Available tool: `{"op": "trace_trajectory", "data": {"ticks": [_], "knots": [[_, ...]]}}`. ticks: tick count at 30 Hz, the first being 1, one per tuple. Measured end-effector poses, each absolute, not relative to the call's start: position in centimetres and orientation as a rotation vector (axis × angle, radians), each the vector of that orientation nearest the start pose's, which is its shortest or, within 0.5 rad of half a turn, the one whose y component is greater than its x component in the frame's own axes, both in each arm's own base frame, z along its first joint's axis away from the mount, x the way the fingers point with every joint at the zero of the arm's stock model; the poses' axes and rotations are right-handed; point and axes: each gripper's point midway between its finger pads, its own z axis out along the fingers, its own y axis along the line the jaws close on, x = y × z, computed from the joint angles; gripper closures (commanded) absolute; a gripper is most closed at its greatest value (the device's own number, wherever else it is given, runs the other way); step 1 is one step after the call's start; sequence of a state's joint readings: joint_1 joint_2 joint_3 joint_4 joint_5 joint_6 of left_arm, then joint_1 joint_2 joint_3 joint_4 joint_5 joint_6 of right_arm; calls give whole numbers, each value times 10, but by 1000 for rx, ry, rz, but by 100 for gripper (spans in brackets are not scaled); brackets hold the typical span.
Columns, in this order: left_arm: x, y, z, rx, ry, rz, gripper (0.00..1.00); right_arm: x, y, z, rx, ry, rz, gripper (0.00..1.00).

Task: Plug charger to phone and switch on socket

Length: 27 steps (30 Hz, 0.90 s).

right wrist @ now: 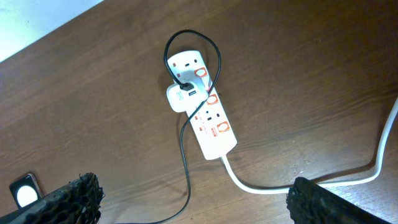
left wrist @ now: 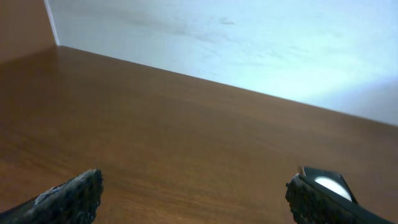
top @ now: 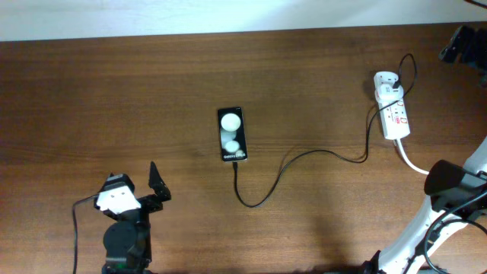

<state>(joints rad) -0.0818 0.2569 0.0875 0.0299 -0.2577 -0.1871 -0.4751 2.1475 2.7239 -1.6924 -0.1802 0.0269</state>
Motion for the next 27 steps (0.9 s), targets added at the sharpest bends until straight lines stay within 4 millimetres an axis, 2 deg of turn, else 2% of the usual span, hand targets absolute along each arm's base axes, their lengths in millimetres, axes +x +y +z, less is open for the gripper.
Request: {"op": "trace_trajectory", "data": {"ticks": [2,4,5,7,14,18,27], "knots": [[256,15,162,-178,1688,36,1,408,-175,300,606,2588,97,1],[254,7,148,-55,1743,61,1,408,-175,300,607,2588,98,1],[250,7,137,-30,1787,71,1,409,-175,300,607,2588,97,1],[246,7,127,-12,1824,81,1,408,-176,300,607,2588,97,1],[246,8,129,-2,1815,91,1,408,-176,300,607,2588,97,1],[242,9,155,-12,1699,87,1,408,-176,300,607,2588,97,1],[242,12,156,-23,1695,96,1,408,-175,300,606,2588,97,1]]}}
